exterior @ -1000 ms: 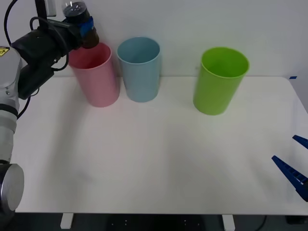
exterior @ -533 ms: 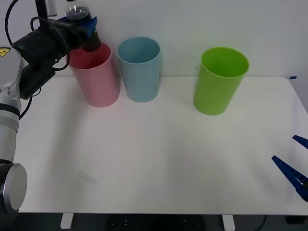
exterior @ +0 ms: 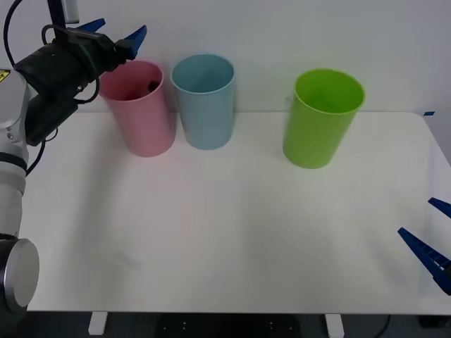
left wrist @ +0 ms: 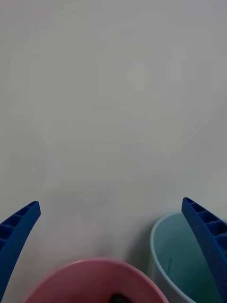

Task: Grasp the object on the table and drop it into the matching bin: aluminum can to the light blue bin, PET bottle to the pink bin.

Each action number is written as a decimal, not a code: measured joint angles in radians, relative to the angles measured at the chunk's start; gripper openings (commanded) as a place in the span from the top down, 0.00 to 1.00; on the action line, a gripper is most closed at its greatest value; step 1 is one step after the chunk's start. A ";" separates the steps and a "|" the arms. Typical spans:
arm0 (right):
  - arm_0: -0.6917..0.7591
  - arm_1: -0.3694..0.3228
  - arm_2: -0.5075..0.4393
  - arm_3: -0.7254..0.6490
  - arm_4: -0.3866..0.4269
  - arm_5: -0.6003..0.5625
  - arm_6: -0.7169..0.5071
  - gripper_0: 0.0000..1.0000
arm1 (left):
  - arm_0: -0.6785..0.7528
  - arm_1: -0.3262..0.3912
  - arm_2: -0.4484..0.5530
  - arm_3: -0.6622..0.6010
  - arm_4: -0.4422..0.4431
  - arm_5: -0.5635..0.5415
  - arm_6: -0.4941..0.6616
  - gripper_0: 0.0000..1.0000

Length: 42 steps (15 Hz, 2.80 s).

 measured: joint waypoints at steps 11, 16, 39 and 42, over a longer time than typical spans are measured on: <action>0.000 0.000 0.000 0.000 0.000 0.000 0.000 0.00 | 0.239 0.088 0.015 -0.130 0.340 -0.054 -0.099 0.00; 0.000 0.000 0.000 0.000 0.000 0.000 0.000 0.00 | 0.384 0.104 0.124 -0.215 0.376 -0.200 -0.125 0.00; 0.000 0.000 0.000 0.000 0.000 0.000 0.000 0.00 | 1.013 0.253 0.293 -0.290 0.749 -0.522 -0.455 0.00; 0.000 0.000 0.000 0.000 0.000 0.000 0.000 0.00 | 1.030 0.253 0.300 -0.290 0.754 -0.536 -0.464 0.00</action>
